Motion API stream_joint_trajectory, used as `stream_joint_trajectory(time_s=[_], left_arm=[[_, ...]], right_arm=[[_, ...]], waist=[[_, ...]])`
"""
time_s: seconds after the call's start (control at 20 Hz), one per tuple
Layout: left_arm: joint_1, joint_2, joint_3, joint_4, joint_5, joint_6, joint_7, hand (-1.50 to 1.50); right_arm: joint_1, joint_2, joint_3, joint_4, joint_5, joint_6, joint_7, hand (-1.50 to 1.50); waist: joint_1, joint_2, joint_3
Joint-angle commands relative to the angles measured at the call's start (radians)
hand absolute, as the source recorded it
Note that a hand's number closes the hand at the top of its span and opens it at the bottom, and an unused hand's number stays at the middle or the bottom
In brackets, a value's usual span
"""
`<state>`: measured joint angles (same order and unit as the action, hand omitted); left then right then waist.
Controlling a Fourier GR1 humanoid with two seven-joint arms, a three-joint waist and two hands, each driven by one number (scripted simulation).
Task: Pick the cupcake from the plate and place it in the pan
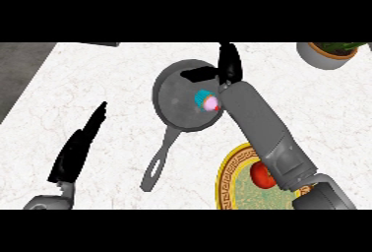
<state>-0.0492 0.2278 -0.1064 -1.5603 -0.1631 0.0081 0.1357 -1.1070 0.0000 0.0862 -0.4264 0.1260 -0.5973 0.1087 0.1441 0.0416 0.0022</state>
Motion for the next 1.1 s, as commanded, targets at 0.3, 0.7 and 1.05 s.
stream_joint_trajectory(time_s=[0.3,0.7,1.05], left_arm=[[0.072,0.022,0.056,-0.019,0.031,-0.001,-0.010,0.00],[0.099,0.000,0.077,-0.060,0.019,0.030,0.026,0.00],[0.110,0.017,0.100,-0.078,0.009,0.010,0.051,0.00]], right_arm=[[0.072,-0.011,-0.195,0.037,-0.143,-0.154,-0.265,-1.50],[0.201,-0.131,-0.229,0.030,-0.153,-0.009,-0.463,-1.50],[0.327,-0.304,-0.231,-0.087,-0.168,0.164,-0.430,-1.50]], waist=[[-0.073,-0.017,0.000],[-0.124,-0.036,-0.001],[-0.142,-0.042,-0.002]])
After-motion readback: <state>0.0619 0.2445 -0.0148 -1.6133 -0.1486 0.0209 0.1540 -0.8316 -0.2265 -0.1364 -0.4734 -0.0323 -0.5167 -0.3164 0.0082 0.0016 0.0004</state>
